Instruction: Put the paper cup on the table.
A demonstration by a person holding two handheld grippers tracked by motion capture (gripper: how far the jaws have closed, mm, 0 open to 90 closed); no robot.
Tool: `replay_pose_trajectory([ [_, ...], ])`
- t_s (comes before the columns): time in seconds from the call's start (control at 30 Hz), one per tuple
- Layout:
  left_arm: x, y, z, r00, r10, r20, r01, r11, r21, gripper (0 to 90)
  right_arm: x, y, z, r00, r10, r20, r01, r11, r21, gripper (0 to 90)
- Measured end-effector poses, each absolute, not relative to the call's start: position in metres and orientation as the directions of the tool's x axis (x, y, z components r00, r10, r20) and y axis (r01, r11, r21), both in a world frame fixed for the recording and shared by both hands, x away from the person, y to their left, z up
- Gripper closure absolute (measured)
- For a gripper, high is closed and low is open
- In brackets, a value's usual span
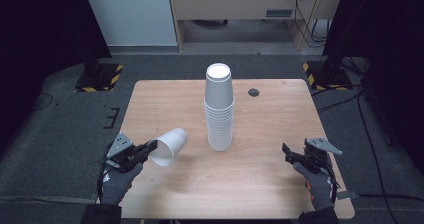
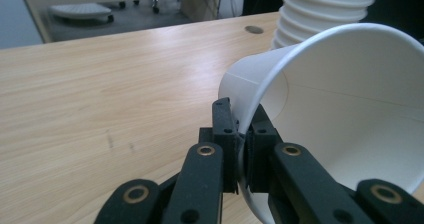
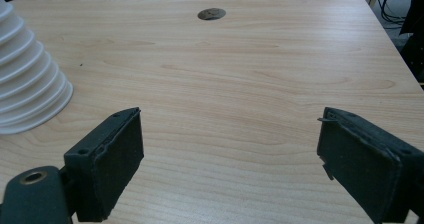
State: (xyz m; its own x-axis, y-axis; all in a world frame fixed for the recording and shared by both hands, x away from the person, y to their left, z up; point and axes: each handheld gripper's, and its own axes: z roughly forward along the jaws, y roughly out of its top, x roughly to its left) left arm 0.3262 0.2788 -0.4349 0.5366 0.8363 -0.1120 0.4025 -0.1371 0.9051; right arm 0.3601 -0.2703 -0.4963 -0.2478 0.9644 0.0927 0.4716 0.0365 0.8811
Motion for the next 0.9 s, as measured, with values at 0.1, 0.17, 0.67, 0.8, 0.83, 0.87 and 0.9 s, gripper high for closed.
replay_pose_trajectory([
  [0.1,0.329,0.285,-0.433,0.512,0.854,-0.098,0.431,-0.156,0.889,86.0,0.361,-0.269,-0.498,-0.252,0.965,0.077,0.480,0.056,0.875,11.6],
  [0.17,0.331,0.289,-0.432,0.496,0.863,-0.096,0.447,-0.159,0.880,86.0,0.361,-0.268,-0.499,-0.253,0.965,0.069,0.484,0.064,0.873,11.6],
  [0.67,0.346,0.303,-0.426,0.426,0.902,-0.072,0.547,-0.193,0.815,86.1,0.367,-0.276,-0.520,-0.251,0.968,-0.002,0.562,0.148,0.814,12.0],
  [0.8,0.350,0.306,-0.424,0.410,0.910,-0.065,0.580,-0.204,0.789,86.1,0.368,-0.278,-0.525,-0.256,0.967,-0.015,0.587,0.168,0.792,11.9],
  [0.83,0.350,0.306,-0.424,0.406,0.912,-0.066,0.585,-0.204,0.785,86.1,0.368,-0.277,-0.526,-0.262,0.965,-0.024,0.592,0.180,0.786,11.9],
  [0.87,0.351,0.307,-0.423,0.404,0.913,-0.059,0.592,-0.211,0.778,86.1,0.368,-0.277,-0.527,-0.265,0.964,-0.027,0.595,0.186,0.782,11.9],
  [0.9,0.352,0.307,-0.422,0.399,0.915,-0.059,0.598,-0.211,0.773,86.0,0.369,-0.276,-0.528,-0.270,0.962,-0.032,0.597,0.194,0.778,11.8],
])
